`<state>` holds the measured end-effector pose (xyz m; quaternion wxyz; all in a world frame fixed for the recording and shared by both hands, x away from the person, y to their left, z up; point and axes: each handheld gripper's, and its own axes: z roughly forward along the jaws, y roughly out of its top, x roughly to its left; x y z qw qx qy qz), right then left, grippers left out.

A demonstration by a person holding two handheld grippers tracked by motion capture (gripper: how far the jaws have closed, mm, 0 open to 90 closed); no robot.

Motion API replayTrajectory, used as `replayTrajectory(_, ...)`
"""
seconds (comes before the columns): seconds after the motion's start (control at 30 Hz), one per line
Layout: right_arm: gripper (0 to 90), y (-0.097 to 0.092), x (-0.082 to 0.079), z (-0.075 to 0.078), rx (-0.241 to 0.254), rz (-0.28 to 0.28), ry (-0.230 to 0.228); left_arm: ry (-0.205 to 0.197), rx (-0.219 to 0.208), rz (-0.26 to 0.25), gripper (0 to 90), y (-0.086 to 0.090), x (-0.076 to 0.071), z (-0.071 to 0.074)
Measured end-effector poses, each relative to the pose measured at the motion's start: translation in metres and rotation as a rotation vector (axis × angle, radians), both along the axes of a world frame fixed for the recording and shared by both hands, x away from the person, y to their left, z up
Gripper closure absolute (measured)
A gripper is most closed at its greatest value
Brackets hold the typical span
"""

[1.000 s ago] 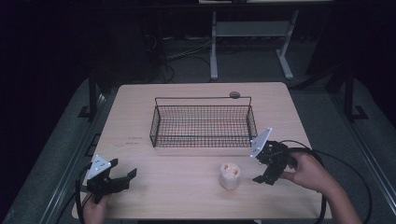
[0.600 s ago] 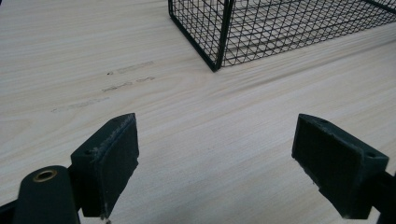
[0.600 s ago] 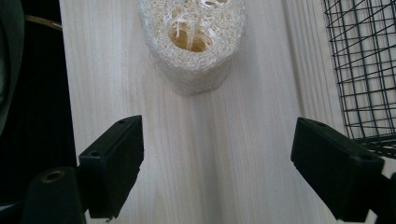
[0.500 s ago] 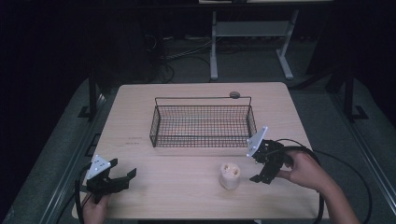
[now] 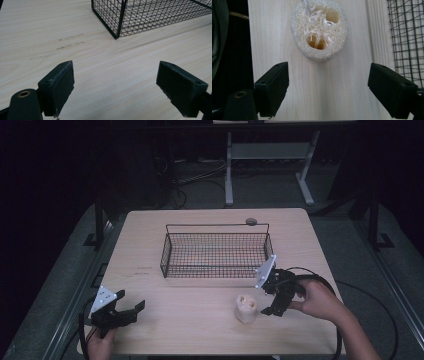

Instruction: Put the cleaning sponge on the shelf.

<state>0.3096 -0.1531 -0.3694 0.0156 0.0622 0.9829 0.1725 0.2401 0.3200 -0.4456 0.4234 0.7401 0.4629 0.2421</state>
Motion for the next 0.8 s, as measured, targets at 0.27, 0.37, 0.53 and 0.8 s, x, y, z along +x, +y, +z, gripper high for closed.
replayTrajectory(0.27,16.7,0.009,0.001,-0.002,0.003,0.02,0.013,0.0,0.001,-0.001,14.0,0.0,0.0,0.0)
replayTrajectory(0.37,16.7,0.013,0.002,-0.003,0.002,0.024,0.019,-0.003,-0.002,0.001,14.0,0.0,0.0,0.0)
replayTrajectory(0.53,16.7,0.017,0.002,-0.004,0.005,0.029,0.025,-0.004,-0.003,0.002,13.9,0.001,0.0,0.0)
replayTrajectory(0.8,16.7,0.026,0.005,-0.006,0.006,0.044,0.039,-0.005,-0.003,0.002,14.0,0.001,0.0,0.0)
